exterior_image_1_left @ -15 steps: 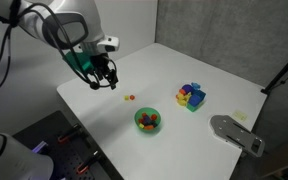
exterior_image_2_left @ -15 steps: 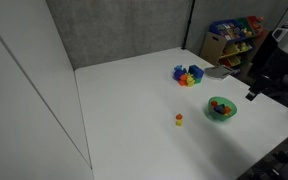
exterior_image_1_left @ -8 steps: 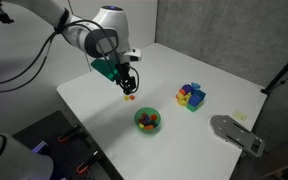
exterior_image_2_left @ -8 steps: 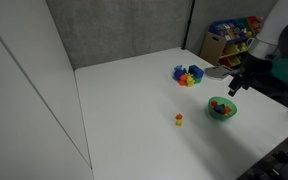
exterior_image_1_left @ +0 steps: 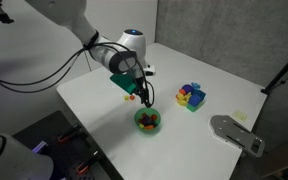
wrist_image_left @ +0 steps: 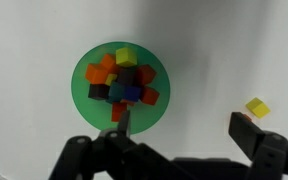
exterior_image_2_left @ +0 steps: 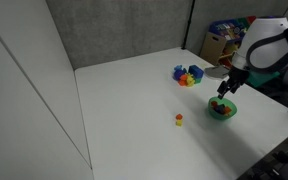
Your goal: Remove an orange block from the green bowl and put it on the table
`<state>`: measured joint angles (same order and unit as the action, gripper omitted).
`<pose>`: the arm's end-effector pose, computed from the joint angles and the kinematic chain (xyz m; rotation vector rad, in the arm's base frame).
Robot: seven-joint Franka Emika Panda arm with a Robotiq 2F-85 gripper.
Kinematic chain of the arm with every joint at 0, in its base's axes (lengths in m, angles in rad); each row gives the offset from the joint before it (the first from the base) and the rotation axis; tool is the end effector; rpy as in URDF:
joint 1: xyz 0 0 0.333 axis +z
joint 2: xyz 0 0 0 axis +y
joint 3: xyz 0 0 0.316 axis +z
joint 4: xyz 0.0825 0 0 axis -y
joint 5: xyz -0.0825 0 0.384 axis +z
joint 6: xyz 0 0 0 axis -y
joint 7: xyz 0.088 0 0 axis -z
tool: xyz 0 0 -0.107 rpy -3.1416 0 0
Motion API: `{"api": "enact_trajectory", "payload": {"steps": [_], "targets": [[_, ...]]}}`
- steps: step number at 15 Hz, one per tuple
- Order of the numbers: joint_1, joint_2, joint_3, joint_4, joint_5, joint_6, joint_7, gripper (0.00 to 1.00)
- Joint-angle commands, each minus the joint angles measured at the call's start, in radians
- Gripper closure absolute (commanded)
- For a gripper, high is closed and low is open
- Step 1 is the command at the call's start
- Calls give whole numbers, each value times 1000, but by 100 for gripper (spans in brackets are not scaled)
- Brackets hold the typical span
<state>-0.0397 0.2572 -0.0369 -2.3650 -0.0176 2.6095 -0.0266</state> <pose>0.5075 -0.0390 0.2172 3.1235 -0.0525 -0.0211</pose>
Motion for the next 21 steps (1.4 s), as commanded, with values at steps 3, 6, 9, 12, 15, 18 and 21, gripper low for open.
{"api": "enact_trajectory", "payload": {"steps": [3, 6, 9, 12, 15, 18, 21], "targets": [[-17, 158, -30, 89, -22, 92, -2, 0], [-5, 213, -69, 120, -51, 105, 22, 0], [4, 255, -103, 145, -77, 102, 36, 0], [-13, 292, -102, 160, -67, 106, 22, 0], [-37, 318, -76, 168, -44, 124, -5, 0], [-50, 340, -55, 173, -48, 160, -37, 0], [-69, 360, -33, 172, -61, 191, -92, 0]]}}
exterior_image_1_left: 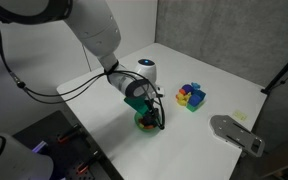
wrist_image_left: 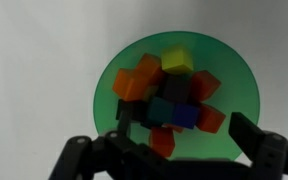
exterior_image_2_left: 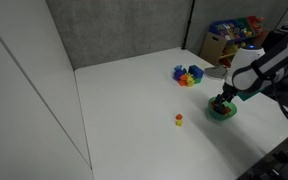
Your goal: Remove an orange block from the green bowl and put it on the table
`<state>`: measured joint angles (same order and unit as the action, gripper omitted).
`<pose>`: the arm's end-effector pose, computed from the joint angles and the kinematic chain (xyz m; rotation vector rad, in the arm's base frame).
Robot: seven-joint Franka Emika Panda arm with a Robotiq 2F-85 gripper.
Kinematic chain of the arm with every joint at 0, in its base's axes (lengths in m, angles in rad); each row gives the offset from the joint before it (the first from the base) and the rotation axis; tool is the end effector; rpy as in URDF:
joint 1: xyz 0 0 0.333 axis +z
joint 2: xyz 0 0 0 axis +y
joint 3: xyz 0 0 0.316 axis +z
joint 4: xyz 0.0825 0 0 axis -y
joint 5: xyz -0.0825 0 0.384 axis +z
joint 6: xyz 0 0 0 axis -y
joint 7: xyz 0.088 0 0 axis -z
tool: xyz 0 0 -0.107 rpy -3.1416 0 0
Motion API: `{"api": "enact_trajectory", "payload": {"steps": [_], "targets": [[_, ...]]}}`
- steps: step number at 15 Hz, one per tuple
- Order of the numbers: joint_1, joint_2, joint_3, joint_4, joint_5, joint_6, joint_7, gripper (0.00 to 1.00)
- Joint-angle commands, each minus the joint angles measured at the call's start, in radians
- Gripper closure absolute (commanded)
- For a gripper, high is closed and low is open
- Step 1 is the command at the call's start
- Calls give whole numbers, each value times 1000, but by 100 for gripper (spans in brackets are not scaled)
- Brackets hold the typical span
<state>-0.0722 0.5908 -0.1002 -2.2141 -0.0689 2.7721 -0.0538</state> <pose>0.5262 -0.0923 0.1059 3.0646 -0.0581 -0.0619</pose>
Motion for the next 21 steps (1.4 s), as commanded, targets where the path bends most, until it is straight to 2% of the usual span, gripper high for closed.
{"api": "enact_trajectory", "payload": {"steps": [1, 9, 21], "targets": [[-40, 34, 33, 23, -12, 38, -79, 0], [-54, 87, 31, 56, 16, 76, -54, 0], [-12, 175, -16, 199, 34, 25, 85, 0]]}}
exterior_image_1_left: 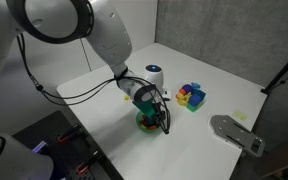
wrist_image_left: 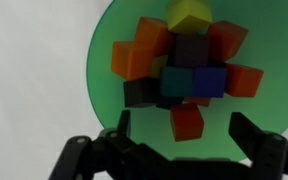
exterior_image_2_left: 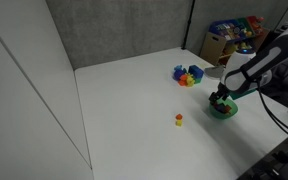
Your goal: Remove an orange block from the green bowl and put it on the table
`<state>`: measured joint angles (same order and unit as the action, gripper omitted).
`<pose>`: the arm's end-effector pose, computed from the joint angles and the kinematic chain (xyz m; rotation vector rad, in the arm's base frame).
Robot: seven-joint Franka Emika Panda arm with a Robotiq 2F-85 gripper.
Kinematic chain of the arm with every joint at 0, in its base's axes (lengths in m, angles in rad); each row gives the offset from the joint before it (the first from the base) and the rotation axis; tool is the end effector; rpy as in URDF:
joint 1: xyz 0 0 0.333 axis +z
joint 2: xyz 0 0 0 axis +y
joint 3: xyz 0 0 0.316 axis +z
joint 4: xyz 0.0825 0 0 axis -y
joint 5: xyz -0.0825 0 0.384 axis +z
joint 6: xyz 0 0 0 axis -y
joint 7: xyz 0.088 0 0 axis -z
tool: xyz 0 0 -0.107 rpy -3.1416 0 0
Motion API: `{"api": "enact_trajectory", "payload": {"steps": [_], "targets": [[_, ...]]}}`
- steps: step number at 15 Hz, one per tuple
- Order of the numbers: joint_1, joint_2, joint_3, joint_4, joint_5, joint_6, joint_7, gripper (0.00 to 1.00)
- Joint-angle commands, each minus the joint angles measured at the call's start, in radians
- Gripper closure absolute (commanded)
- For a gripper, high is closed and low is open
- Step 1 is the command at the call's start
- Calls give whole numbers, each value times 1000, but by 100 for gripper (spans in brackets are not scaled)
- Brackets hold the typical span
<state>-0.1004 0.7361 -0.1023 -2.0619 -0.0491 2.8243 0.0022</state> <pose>0.5602 -0.1153 0.0753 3.0482 -0.2001 0.0303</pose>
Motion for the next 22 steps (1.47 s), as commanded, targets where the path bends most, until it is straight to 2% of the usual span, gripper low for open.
{"api": "enact_trajectory", "payload": {"steps": [1, 5, 6, 7, 8, 10, 15, 22], "targets": [[18, 34, -13, 47, 12, -21, 30, 0], [14, 41, -4, 39, 12, 7, 21, 0], [15, 40, -3, 36, 12, 11, 22, 25], [15, 38, -2, 33, 12, 13, 22, 27], [21, 35, -6, 29, 9, 18, 24, 34], [22, 27, -5, 22, 9, 23, 21, 53], [34, -2, -6, 3, 7, 17, 22, 92], [62, -96, -3, -48, 2, -3, 21, 90]]}}
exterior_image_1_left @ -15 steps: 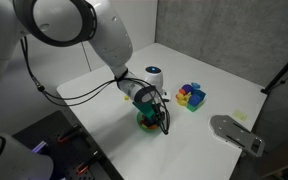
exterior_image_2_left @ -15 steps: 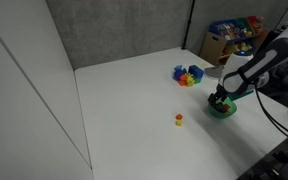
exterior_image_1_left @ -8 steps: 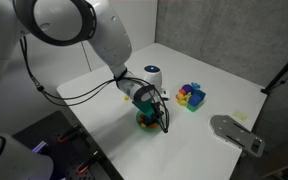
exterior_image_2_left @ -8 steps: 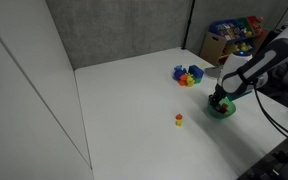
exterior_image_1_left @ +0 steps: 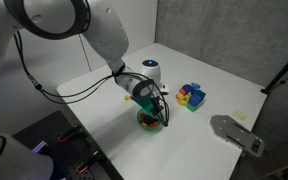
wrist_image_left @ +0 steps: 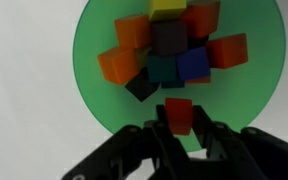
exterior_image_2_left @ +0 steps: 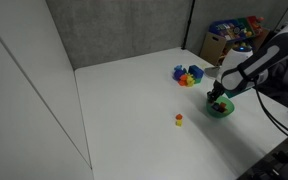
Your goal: Remove an orange block from the green bowl and put it on the table
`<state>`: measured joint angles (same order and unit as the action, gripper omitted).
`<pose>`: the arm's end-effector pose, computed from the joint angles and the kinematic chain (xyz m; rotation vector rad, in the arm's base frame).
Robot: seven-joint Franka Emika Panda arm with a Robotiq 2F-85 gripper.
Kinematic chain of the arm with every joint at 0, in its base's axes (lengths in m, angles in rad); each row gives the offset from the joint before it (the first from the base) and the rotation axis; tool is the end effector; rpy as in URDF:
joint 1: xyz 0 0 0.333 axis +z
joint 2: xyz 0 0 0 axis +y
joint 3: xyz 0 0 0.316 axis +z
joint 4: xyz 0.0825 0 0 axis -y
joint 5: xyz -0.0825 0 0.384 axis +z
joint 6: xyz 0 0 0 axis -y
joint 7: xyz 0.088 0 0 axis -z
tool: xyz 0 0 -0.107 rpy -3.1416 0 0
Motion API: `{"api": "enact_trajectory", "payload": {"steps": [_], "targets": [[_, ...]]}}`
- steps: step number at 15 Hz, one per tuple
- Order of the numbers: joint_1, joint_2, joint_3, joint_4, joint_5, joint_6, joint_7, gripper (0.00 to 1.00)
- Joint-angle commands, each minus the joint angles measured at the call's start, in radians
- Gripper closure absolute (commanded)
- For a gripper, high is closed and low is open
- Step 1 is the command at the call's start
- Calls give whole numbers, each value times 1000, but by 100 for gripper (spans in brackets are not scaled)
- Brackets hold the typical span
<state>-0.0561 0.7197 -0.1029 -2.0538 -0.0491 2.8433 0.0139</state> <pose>0.5743 -0.0913 0.0889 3.0483 -0.1504 0.1003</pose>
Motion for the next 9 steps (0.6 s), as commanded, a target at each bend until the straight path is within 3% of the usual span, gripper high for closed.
{"api": "enact_trajectory", "payload": {"steps": [1, 9], "targets": [[29, -104, -5, -72, -2, -29, 13, 90], [90, -301, 58, -215, 5, -92, 14, 90]]}}
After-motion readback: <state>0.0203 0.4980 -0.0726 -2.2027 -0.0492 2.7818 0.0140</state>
